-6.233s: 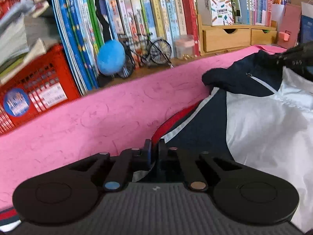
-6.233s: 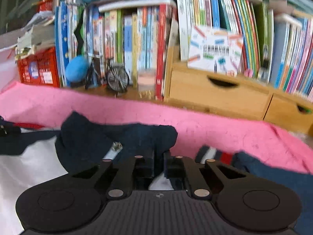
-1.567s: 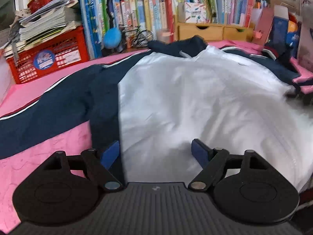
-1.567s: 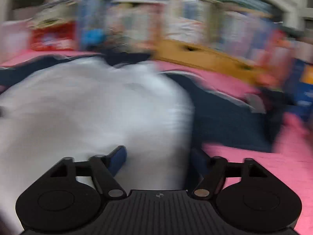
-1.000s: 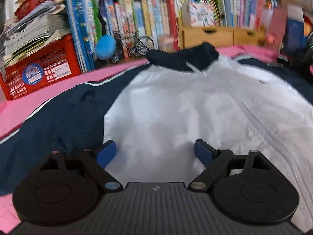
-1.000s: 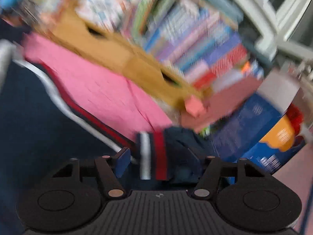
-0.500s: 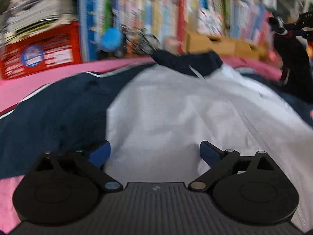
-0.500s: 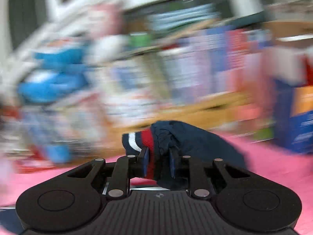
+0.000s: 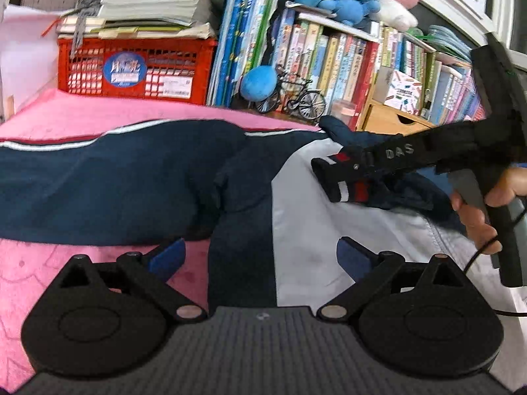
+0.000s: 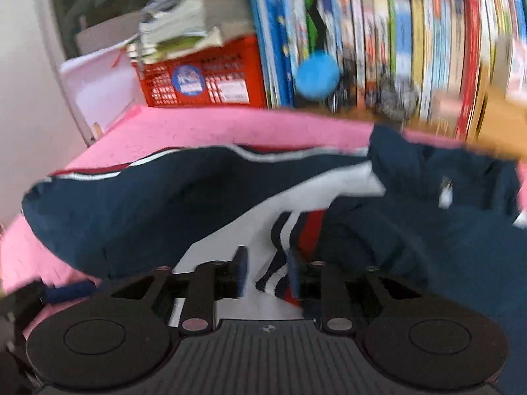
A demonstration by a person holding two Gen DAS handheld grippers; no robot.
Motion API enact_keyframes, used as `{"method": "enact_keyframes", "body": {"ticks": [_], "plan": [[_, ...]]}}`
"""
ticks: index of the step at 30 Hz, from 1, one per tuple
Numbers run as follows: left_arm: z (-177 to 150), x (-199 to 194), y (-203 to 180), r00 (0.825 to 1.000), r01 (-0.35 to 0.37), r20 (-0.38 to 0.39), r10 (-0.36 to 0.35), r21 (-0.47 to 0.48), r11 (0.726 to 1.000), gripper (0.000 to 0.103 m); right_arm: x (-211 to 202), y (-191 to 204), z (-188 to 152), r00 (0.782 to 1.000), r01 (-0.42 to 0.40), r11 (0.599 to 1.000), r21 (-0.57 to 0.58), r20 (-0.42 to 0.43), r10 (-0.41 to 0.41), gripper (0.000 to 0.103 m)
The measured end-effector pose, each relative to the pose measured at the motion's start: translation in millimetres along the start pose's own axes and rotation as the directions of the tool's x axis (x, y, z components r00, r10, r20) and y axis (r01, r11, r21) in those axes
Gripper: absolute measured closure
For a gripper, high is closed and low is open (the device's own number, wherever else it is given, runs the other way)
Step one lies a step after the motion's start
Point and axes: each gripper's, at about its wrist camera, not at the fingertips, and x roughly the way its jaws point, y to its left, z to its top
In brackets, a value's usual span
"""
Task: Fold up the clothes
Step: 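Grasp the striped navy cuff with the right gripper and lift it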
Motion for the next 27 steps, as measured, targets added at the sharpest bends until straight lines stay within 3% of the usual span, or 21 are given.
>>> {"method": "enact_keyframes", "body": {"ticks": [2, 4, 6, 8, 9, 10, 13, 14, 15, 17, 19, 22, 23, 24, 25, 27], "plan": [[-2, 0, -6, 1.000, -0.005, 0.019, 0.005, 0.028, 1.000, 0.004, -14, 5, -7, 0.993, 0.102, 0.989, -0.107, 0.066, -0.095, 0.034], [-4, -1, -14, 0.999, -0.023, 0.035, 0.021, 0.072, 0.997, 0.004, -14, 12, -15, 0.972, 0.230, 0.947, -0.224, 0.109, -0.210, 0.032], [-7, -1, -23, 0.998, -0.046, 0.051, 0.040, 0.123, 0.991, 0.004, -2, 12, -22, 0.957, 0.289, 0.915, -0.281, 0.093, -0.274, 0.034], [-10, -2, -32, 0.996, -0.064, 0.070, 0.052, 0.172, 0.983, 0.003, 10, 7, -28, 0.958, 0.287, 0.921, -0.264, 0.064, -0.280, 0.039], [-11, -3, -35, 0.995, -0.071, 0.079, 0.056, 0.195, 0.978, 0.003, 9, 4, -30, 0.955, 0.297, 0.923, -0.245, 0.070, -0.289, 0.047], [-13, -3, -38, 0.995, -0.074, 0.083, 0.057, 0.214, 0.974, 0.003, 8, 0, -31, 0.950, 0.313, 0.923, -0.225, 0.074, -0.304, 0.074], [-15, -2, -45, 0.994, -0.091, 0.090, 0.070, 0.257, 0.962, 0.003, -15, -29, -26, 0.898, 0.440, 0.884, -0.158, 0.108, -0.428, 0.080], [-15, -2, -46, 0.994, -0.092, 0.089, 0.071, 0.261, 0.961, 0.003, -31, -49, -25, 0.865, 0.501, 0.855, -0.134, 0.114, -0.489, 0.080], [-16, -2, -46, 0.994, -0.090, 0.088, 0.070, 0.260, 0.961, 0.003, -46, -71, -26, 0.825, 0.564, 0.818, -0.109, 0.117, -0.553, 0.080], [-15, -1, -45, 0.995, -0.082, 0.084, 0.062, 0.253, 0.964, 0.003, -86, -130, -35, 0.701, 0.712, 0.700, -0.051, 0.104, -0.706, 0.085], [-15, 0, -42, 0.996, -0.068, 0.073, 0.052, 0.245, 0.967, 0.003, -134, -198, -52, 0.517, 0.856, 0.518, 0.007, 0.043, -0.855, 0.085], [-14, 2, -42, 0.997, -0.063, 0.058, 0.050, 0.241, 0.968, 0.003, -199, -272, -83, 0.284, 0.958, 0.280, 0.056, -0.118, -0.951, 0.078], [-14, 2, -42, 0.997, -0.064, 0.054, 0.052, 0.241, 0.968, 0.003, -220, -292, -92, 0.221, 0.975, 0.212, 0.073, -0.160, -0.962, 0.073], [-14, 3, -42, 0.997, -0.068, 0.052, 0.057, 0.242, 0.968, 0.003, -239, -291, -100, 0.236, 0.967, 0.219, 0.129, -0.144, -0.961, 0.072], [-15, 4, -43, 0.997, -0.071, 0.049, 0.061, 0.245, 0.967, 0.003, -257, -288, -107, 0.269, 0.952, 0.245, 0.184, -0.119, -0.956, 0.070], [-15, 5, -45, 0.997, -0.075, 0.039, 0.067, 0.251, 0.965, 0.003, -272, -262, -113, 0.467, 0.851, 0.451, 0.268, 0.008, -0.884, 0.070]]}}
